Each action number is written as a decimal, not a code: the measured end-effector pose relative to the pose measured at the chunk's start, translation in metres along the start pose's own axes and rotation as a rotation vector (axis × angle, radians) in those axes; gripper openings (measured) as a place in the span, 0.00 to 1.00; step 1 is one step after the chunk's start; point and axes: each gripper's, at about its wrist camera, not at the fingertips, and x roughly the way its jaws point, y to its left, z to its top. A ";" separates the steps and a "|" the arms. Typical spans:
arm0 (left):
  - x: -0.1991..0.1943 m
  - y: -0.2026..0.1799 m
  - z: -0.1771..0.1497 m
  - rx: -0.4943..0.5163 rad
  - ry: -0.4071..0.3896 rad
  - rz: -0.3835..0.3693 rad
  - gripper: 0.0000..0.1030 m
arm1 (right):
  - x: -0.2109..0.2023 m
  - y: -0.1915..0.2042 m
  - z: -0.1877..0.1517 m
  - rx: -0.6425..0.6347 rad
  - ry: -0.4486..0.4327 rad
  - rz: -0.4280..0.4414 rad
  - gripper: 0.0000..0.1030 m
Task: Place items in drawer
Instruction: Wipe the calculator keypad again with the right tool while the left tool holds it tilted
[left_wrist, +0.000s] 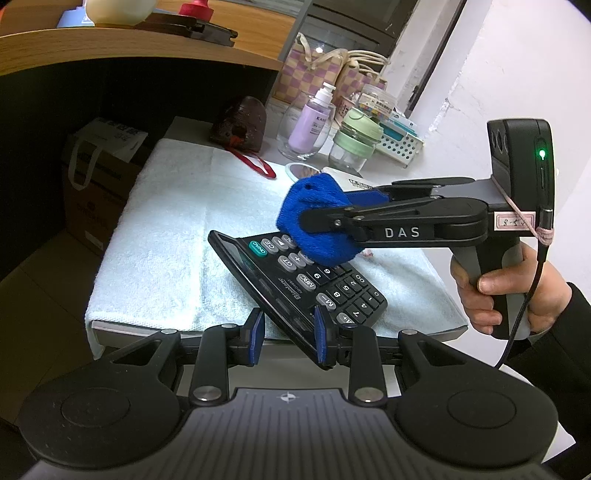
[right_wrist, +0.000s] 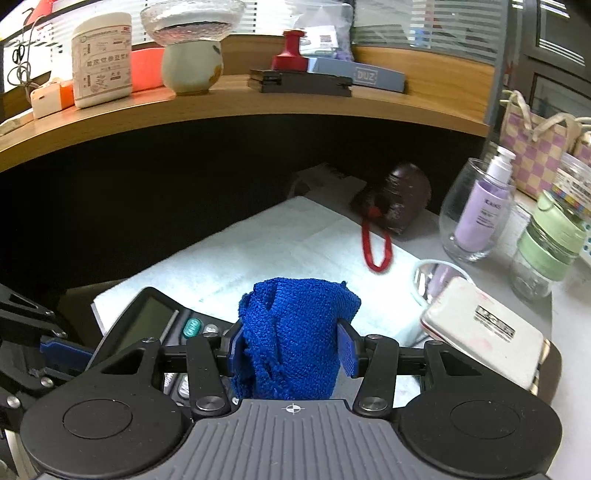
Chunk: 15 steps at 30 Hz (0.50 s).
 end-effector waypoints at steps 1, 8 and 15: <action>0.000 0.000 0.000 0.000 0.001 0.000 0.32 | 0.001 0.002 0.001 -0.003 -0.001 0.006 0.51; 0.001 0.001 0.000 -0.006 0.001 -0.001 0.32 | 0.003 0.015 0.007 -0.030 -0.008 0.041 0.51; 0.002 0.002 0.000 -0.007 0.001 0.002 0.32 | 0.003 0.031 0.011 -0.057 -0.015 0.080 0.51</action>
